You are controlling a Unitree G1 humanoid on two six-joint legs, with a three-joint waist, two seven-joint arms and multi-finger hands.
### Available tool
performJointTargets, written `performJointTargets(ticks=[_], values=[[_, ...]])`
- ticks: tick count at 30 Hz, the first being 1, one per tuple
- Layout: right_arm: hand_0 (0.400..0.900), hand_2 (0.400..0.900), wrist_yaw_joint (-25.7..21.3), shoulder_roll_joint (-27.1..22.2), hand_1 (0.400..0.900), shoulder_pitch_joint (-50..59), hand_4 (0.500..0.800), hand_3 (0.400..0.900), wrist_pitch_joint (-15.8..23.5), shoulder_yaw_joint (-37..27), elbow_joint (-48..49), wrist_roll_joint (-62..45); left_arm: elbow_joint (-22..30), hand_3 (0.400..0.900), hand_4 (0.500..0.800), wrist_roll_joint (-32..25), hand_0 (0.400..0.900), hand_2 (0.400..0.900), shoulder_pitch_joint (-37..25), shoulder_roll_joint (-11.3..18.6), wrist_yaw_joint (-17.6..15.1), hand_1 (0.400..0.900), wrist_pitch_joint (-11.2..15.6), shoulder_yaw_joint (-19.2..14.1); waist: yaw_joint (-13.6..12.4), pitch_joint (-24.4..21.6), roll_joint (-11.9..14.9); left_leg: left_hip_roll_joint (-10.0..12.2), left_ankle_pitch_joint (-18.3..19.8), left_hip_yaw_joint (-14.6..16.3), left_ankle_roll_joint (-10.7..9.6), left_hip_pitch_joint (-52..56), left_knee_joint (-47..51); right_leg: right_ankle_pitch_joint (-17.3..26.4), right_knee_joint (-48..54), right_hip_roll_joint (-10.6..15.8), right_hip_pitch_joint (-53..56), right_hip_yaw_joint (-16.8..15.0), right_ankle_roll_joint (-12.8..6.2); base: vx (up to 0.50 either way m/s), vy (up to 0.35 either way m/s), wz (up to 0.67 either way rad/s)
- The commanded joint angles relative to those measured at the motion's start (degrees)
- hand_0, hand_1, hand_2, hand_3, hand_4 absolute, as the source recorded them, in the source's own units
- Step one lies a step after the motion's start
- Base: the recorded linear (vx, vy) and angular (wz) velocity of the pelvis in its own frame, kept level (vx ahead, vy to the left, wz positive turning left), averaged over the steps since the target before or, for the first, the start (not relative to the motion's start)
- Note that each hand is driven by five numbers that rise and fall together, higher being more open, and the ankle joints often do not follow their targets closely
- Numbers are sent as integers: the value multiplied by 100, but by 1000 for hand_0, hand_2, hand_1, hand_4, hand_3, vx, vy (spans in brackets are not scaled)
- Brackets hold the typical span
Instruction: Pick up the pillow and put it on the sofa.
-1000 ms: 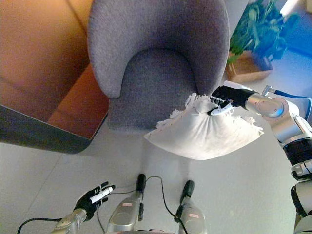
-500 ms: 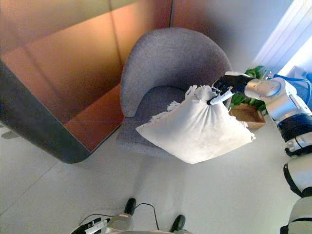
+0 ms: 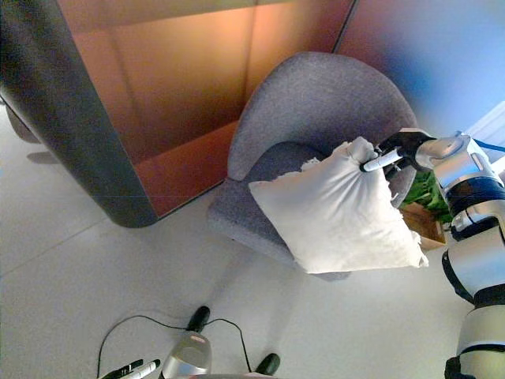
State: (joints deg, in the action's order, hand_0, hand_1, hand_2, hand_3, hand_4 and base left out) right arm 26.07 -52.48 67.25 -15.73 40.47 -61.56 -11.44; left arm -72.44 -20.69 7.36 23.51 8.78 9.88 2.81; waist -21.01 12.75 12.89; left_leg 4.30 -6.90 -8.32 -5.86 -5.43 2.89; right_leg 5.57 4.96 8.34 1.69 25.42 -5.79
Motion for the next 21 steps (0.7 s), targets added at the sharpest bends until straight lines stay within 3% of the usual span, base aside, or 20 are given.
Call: performJointTargets(ticks=[1,2,3,8,21], values=[[400,400,-880,-407,400,2026,500,400,122,240,-248,-353,-144,900,800,-101,900,900,134,344,86,900,301,-3,-109,22,89,-103,313,349,163,156,211,-160,4,-338,332,-111,-154,-13,-7,13],[506,506,-1027,-413,506,2106,564,506,80,248,-376,-404,-155,900,800,-141,900,900,149,341,93,900,381,27,-141,50,73,-116,300,308,165,89,211,-177,4,-344,295,-93,-144,-18,-11,12],[900,900,-1144,-418,900,2159,800,900,33,251,-455,-409,-159,900,800,-164,900,900,156,339,109,900,419,42,-159,65,58,-125,291,288,163,41,211,-186,4,-346,267,-85,-141,-40,-7,14],[900,900,-1393,-559,900,2388,800,900,-187,379,-788,-325,-72,900,800,-331,900,900,163,311,337,900,570,122,-227,154,-21,-135,252,213,149,-168,211,-219,4,-336,136,-33,-135,-68,1,3],[900,900,-835,-1354,900,2037,800,900,-140,179,-1055,-91,-4,900,800,-379,900,900,334,218,346,900,602,197,64,-120,-72,-80,370,438,120,77,211,-249,4,-312,189,-182,-156,3,2,-13]])
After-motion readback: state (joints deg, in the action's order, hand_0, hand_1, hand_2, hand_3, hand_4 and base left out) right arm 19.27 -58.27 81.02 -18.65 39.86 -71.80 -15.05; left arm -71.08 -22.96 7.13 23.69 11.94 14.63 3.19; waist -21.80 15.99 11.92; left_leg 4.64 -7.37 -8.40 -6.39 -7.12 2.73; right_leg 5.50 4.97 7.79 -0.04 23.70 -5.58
